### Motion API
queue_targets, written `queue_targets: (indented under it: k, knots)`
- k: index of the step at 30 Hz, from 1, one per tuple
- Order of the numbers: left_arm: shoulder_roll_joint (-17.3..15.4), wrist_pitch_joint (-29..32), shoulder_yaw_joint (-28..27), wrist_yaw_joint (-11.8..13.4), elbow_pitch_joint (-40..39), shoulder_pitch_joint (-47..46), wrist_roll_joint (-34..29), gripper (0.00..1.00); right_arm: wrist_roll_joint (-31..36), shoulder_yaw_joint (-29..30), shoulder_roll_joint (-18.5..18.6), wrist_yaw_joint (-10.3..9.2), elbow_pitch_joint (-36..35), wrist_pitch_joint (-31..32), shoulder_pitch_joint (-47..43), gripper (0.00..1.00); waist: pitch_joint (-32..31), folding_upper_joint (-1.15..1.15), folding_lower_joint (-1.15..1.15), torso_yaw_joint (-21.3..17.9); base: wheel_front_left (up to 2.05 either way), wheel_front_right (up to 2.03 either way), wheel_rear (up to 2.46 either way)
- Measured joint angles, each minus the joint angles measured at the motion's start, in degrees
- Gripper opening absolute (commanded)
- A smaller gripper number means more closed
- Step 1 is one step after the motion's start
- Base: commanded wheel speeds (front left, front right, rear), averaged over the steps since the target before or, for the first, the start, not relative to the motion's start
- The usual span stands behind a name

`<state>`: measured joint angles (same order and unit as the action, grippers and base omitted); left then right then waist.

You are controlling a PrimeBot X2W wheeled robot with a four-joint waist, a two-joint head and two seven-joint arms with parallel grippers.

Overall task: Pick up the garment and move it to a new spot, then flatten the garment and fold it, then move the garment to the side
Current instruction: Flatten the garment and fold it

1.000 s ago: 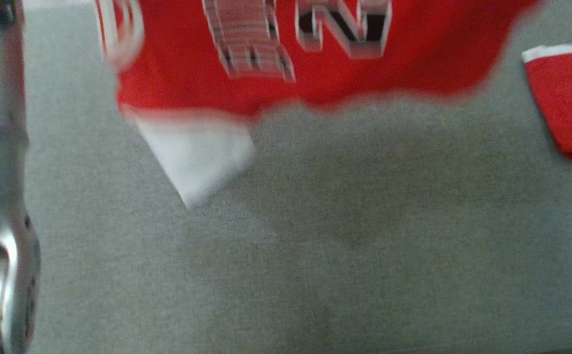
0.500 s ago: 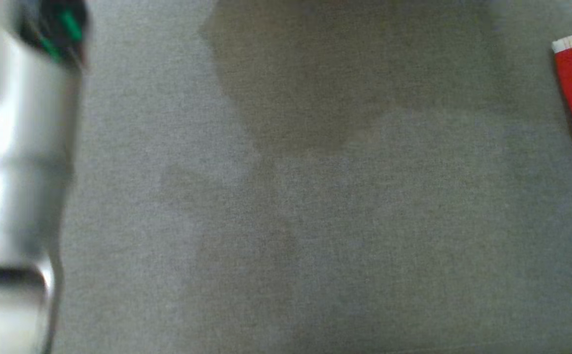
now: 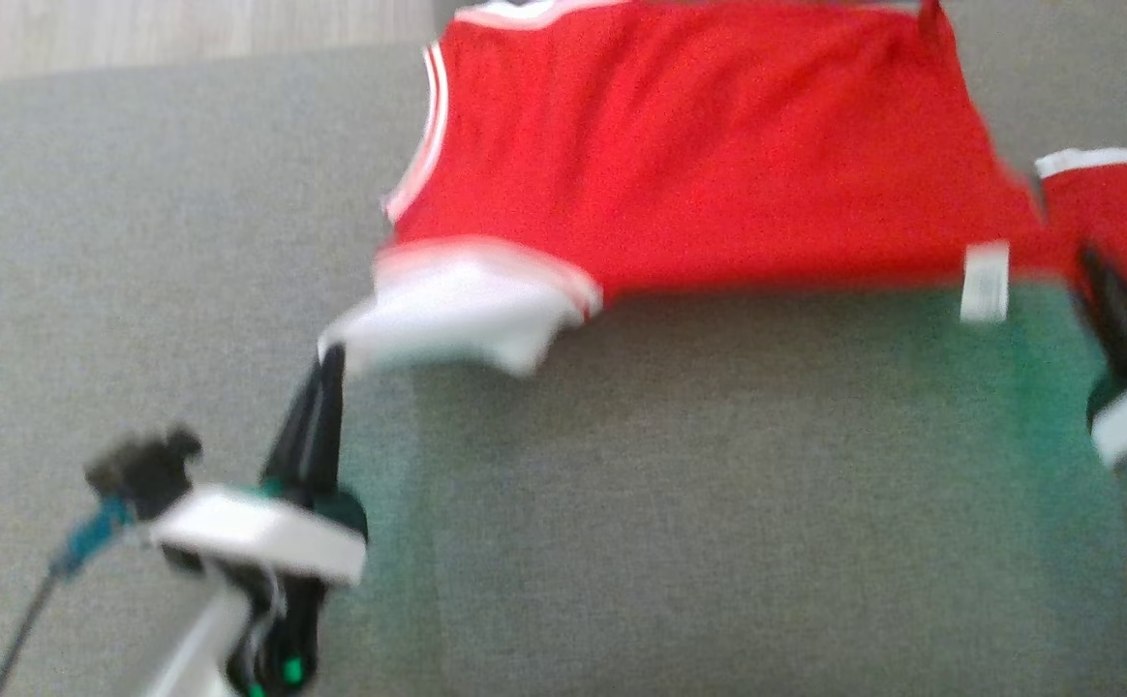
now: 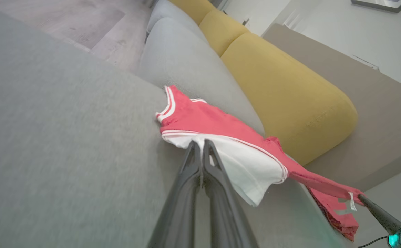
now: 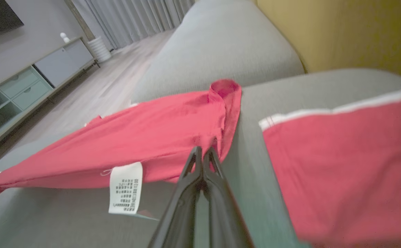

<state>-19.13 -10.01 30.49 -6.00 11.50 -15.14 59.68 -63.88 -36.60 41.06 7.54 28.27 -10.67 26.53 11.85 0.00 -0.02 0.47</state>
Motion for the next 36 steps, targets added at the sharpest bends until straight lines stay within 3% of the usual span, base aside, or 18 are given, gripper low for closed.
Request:
queue_targets:
  k: [4,13,17,21,28,36]
  knots:
    - [-0.66,-0.68,1.37,2.27,-3.11,8.55,0.36,0.0,-0.76,-0.13,1.52,0.0,-2.94,-1.43,-10.21,0.0,-2.61,0.0,0.0,-0.17,0.0,0.0,0.0]
    - [-1.52,-1.15,2.36,6.66,-10.29,22.19,2.89,0.0,-0.4,2.43,2.92,0.0,-7.95,-2.27,-21.88,0.0,-5.32,0.0,0.0,-1.72,0.0,0.0,0.0]
    - [-1.92,-0.64,1.96,8.39,-13.89,23.47,4.11,0.0,-0.41,5.73,2.76,0.0,-9.69,-2.26,-23.82,0.0,-4.83,0.0,0.01,-1.91,0.0,0.0,0.0]
    - [-1.83,0.79,0.8,8.59,-14.56,19.07,4.88,0.0,-0.4,8.71,2.02,0.0,-10.84,-1.01,-23.51,0.0,-3.2,0.0,0.02,-1.73,0.0,0.0,0.0]
    - [0.66,3.98,-0.03,8.91,-9.35,2.91,5.1,0.0,1.29,10.87,-1.4,0.0,-9.83,2.96,-16.57,0.0,1.18,0.0,0.03,-1.54,0.0,0.0,0.0]
    - [4.03,4.38,0.6,5.47,1.15,-10.37,2.12,0.0,4.55,12.03,-4.37,0.0,-5.57,4.64,-6.36,0.0,6.35,0.0,0.04,-1.52,0.0,0.0,0.0]
